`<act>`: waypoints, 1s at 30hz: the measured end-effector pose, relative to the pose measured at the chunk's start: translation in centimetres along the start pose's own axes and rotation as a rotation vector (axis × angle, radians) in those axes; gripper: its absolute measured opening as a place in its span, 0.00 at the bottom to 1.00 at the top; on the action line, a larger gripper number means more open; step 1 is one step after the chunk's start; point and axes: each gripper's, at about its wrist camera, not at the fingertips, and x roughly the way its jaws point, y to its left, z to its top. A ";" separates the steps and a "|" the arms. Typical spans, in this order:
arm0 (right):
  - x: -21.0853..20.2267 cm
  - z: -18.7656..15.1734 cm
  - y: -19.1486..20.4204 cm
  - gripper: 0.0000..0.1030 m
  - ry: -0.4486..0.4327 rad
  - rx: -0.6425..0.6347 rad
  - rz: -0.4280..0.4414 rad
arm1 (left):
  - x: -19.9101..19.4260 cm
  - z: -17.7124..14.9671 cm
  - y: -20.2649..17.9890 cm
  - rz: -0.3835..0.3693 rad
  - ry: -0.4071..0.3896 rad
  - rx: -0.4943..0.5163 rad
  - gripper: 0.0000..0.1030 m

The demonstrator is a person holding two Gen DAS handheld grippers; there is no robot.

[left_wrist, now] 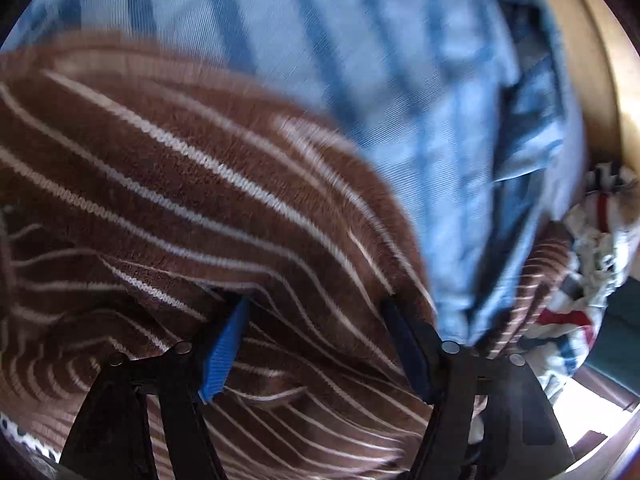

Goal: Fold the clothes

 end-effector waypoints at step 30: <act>-16.1 13.9 1.6 0.74 -0.660 0.173 0.091 | -15.5 9.2 -8.9 -0.556 -0.296 0.067 0.76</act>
